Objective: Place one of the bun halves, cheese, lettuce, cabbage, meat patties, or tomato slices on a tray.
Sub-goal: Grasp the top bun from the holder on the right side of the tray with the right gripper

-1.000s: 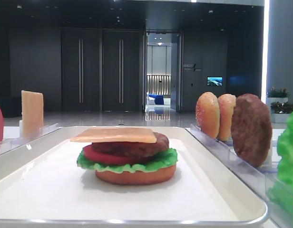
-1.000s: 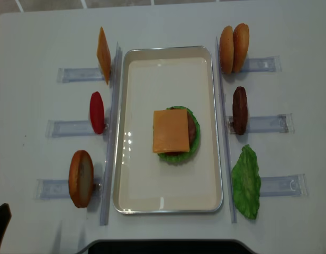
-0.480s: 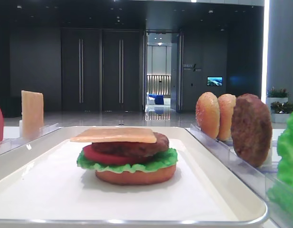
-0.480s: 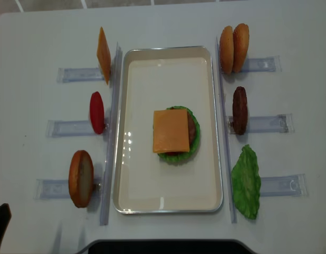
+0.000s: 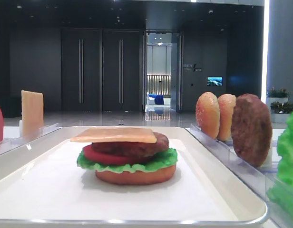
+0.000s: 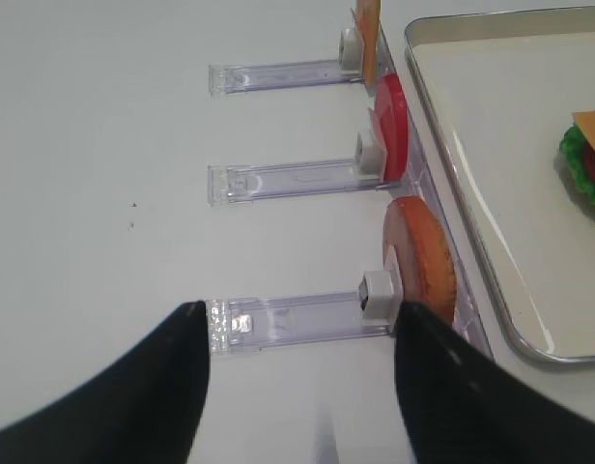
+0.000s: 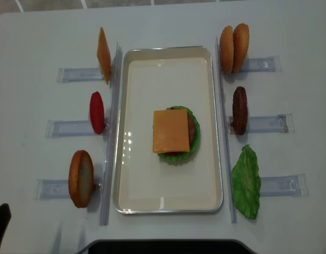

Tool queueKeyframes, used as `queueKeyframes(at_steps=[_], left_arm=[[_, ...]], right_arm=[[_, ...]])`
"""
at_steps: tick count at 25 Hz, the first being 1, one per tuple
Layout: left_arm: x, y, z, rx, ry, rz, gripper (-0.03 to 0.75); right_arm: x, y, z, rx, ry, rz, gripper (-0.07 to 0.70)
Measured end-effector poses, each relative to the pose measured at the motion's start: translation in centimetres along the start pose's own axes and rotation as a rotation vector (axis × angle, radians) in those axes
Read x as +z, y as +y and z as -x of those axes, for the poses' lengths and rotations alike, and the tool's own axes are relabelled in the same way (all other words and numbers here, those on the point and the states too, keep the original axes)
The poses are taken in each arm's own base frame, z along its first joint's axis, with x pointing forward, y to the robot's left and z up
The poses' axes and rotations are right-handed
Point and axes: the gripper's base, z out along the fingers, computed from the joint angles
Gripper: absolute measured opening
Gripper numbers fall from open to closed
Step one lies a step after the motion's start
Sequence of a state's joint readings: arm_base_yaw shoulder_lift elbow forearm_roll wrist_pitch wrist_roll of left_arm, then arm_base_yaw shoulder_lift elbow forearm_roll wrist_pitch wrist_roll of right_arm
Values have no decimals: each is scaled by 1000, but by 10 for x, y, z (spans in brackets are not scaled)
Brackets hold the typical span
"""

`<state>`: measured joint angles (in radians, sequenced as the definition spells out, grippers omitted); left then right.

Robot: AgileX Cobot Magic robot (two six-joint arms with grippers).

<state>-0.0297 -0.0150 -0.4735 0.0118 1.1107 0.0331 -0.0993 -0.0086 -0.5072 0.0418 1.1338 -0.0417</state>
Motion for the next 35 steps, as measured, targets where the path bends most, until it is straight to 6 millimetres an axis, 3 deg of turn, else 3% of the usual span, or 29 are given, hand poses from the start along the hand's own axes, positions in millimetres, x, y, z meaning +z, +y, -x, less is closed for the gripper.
queueKeyframes(at_steps=[4, 7, 10, 16, 19, 28, 35], left_arm=[[0, 0, 0, 0, 0, 0, 459], [0, 0, 0, 0, 0, 0, 447], [0, 0, 0, 0, 0, 0, 431], [0, 0, 0, 0, 0, 0, 391], [0, 0, 0, 0, 0, 0, 377], [0, 0, 0, 0, 0, 0, 304], [0, 0, 0, 0, 0, 0, 243]], right_arm=[[-3, 0, 3, -5, -26, -1, 538], [2, 0, 19, -3, 18, 2, 538], [31, -2, 41, 4, 192, 7, 538], [120, -6, 81, 18, 606, 26, 538], [155, -6, 96, 15, 700, 49, 538], [238, -11, 171, -26, 681, 63, 538], [293, -14, 206, -33, 700, 69, 538]])
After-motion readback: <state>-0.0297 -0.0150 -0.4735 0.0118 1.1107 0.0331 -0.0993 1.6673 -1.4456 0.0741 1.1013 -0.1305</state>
